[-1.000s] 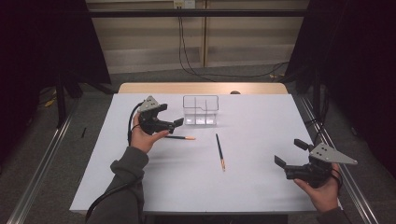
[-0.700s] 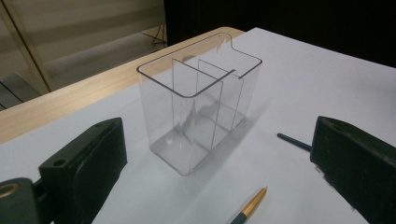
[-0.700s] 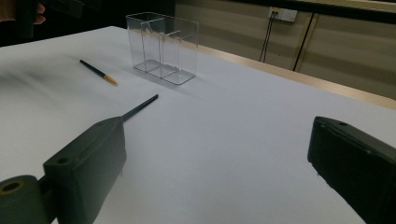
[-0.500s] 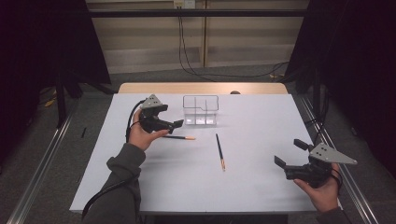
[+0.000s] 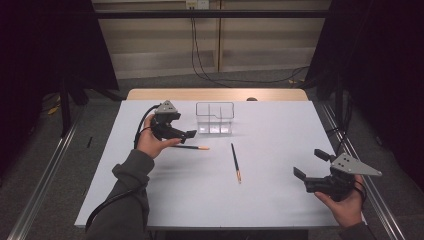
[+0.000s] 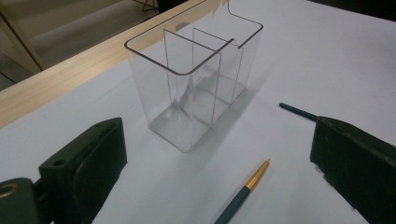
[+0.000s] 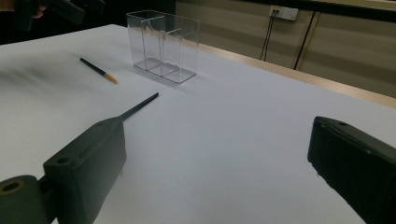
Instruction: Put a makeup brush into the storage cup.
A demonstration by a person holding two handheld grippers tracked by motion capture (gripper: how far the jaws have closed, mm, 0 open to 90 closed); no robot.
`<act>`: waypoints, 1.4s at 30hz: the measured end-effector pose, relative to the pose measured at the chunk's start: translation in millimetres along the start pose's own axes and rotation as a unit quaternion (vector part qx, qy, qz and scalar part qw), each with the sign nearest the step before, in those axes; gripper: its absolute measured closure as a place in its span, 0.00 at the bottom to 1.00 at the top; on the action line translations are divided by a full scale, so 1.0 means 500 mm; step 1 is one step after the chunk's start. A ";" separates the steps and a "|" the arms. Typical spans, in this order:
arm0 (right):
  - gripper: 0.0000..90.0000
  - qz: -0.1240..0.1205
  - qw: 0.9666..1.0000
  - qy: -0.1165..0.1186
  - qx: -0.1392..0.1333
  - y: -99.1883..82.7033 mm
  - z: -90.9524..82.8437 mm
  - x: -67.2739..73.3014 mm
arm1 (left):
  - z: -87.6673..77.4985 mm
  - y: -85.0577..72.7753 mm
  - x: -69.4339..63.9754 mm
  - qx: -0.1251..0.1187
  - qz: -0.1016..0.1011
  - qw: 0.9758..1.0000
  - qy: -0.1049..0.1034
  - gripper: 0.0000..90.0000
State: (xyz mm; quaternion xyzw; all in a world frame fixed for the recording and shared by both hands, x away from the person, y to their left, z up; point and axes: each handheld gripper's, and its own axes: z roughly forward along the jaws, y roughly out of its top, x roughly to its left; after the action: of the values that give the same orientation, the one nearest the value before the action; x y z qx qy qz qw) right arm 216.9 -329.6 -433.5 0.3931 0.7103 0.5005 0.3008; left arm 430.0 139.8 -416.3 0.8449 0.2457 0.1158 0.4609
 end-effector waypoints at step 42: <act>0.04 0.001 1.000 -0.001 0.002 0.000 0.001 0.002 | 0.087 0.039 -0.035 0.185 0.090 0.978 -0.047 0.05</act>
State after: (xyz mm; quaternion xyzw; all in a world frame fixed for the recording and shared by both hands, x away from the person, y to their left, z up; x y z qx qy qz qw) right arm 216.7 -328.7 -433.8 0.3952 0.7104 0.4990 0.3003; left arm 439.7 90.2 -423.5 0.9386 0.1638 0.0694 0.2958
